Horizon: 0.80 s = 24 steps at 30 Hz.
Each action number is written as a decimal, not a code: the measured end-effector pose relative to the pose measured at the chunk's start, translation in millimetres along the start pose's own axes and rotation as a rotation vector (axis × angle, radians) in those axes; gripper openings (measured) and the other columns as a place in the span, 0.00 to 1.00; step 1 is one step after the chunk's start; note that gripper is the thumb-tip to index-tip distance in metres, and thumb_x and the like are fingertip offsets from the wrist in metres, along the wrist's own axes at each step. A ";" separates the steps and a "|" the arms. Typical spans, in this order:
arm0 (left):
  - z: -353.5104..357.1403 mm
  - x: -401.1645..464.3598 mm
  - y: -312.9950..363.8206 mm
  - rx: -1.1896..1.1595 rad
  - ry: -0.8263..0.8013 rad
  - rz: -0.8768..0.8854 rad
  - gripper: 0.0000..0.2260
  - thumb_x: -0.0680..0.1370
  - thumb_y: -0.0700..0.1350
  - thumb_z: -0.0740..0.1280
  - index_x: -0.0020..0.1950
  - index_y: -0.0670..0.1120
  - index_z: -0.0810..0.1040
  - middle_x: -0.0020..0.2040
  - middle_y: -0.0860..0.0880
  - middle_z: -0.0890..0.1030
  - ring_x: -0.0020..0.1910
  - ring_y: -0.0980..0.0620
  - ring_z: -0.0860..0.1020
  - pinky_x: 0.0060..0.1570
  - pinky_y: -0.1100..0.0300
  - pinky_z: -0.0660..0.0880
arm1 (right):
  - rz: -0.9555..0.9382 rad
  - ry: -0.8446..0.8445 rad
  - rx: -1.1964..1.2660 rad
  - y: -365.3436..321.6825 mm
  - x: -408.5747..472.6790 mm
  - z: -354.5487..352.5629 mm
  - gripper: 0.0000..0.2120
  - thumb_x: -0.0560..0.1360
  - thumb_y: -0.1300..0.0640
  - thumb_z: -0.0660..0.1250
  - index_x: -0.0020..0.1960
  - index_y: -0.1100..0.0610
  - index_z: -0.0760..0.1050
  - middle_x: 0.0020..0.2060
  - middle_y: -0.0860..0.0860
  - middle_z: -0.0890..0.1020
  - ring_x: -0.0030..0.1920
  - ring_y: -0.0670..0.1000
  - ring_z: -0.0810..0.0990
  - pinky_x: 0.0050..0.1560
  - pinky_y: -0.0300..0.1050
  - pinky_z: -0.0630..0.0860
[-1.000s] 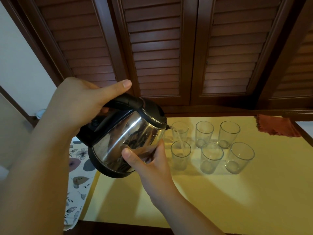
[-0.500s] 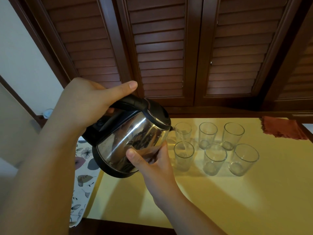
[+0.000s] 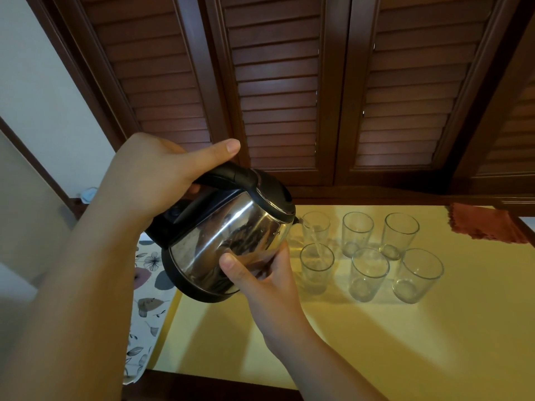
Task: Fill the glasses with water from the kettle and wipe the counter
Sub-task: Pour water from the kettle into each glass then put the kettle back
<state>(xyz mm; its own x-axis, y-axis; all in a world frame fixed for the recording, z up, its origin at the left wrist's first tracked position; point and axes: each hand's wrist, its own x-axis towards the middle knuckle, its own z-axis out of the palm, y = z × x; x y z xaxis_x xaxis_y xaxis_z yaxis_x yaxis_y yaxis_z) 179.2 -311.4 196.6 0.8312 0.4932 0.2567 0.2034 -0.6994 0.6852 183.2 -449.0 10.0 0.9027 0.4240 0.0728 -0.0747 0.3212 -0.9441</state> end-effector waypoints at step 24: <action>0.6 -4.1 -3.6 -0.021 0.009 -0.009 0.40 0.63 0.78 0.69 0.39 0.37 0.84 0.25 0.48 0.79 0.29 0.50 0.78 0.44 0.49 0.77 | 0.013 -0.006 0.018 -0.2 -3.9 -1.6 0.43 0.64 0.37 0.85 0.74 0.40 0.70 0.68 0.44 0.82 0.69 0.47 0.81 0.65 0.46 0.82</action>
<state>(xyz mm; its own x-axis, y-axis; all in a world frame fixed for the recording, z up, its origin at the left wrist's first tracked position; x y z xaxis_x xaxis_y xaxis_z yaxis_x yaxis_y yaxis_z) 175.4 -311.3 192.6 0.8246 0.5041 0.2567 0.1999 -0.6841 0.7014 180.4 -452.1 9.3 0.8992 0.4331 0.0621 -0.0943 0.3304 -0.9391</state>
